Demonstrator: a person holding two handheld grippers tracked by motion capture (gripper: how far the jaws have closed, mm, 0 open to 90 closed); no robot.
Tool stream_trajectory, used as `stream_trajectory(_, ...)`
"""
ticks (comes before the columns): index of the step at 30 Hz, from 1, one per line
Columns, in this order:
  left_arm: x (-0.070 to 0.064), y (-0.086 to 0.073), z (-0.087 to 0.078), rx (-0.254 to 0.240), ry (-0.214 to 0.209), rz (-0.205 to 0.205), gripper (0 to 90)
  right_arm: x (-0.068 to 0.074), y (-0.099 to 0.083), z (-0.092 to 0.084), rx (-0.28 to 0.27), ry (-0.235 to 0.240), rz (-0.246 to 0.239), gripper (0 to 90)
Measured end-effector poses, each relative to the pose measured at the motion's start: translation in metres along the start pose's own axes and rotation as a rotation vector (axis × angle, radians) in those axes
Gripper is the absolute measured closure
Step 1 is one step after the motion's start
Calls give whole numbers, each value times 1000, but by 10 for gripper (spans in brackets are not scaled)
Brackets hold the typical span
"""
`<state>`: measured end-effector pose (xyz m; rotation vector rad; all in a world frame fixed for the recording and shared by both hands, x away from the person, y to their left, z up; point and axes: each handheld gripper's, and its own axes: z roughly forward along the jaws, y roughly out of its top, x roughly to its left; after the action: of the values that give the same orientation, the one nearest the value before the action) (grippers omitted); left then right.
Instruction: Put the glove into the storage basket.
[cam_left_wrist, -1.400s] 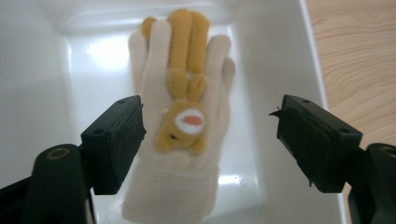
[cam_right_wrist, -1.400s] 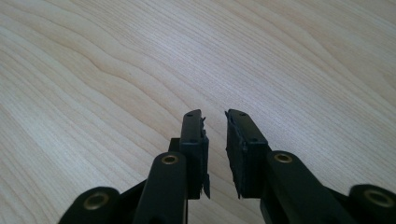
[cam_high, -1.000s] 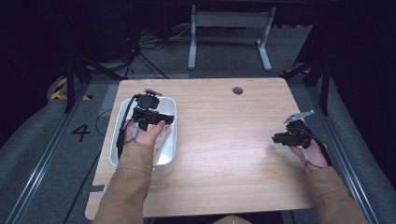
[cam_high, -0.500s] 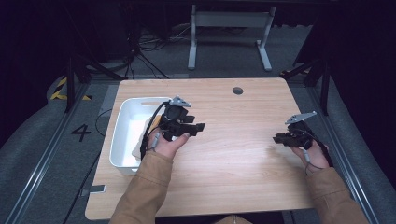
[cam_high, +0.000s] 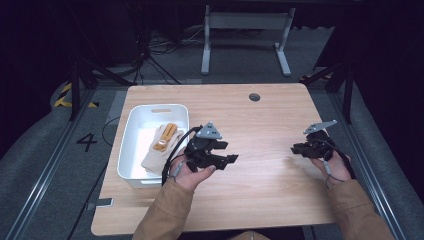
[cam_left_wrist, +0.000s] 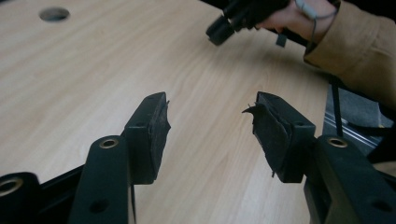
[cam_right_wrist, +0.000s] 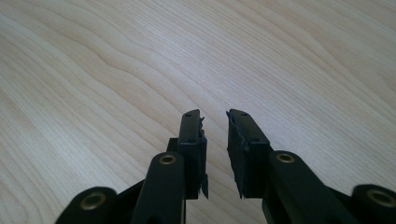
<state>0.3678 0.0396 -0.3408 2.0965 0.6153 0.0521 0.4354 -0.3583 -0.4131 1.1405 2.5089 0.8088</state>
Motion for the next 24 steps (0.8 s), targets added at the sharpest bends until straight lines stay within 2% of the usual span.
stream_trajectory(1, 2, -3, 3, 24, -12, -7, 458, 1, 0, 0, 2, 4, 0, 759)
stream_trajectory(2, 4, -7, 5, 39, -6, -10, 453, 1, 0, 1, 0, 12, -4, 759)
stream_trajectory(3, 5, -9, 5, 40, -3, -10, 452, 2, 1, 2, 0, 13, -6, 759)
stream_trajectory(6, 6, -14, 8, 29, -28, -15, 448, 4, 2, 3, 1, 12, -21, 758)
stream_trajectory(10, 1, -16, 17, 40, -13, 14, 447, 3, 2, 3, -1, 16, -21, 758)
stream_trajectory(13, -3, -20, 26, 49, -8, 10, 448, 4, 1, 3, 1, 18, -20, 757)
stream_trajectory(17, -7, -25, 41, 89, 44, -3, 449, 4, 1, 4, 3, 23, -25, 756)
stream_trajectory(18, -9, -27, 45, 86, 67, 2, 449, 4, 1, 5, 3, 24, -25, 756)
stream_trajectory(20, -10, -31, 51, 75, 87, -4, 448, 3, 1, 5, 2, 25, -28, 755)
stream_trajectory(24, -11, -39, 59, 35, 100, -32, 444, 3, 1, 6, 5, 27, -24, 755)
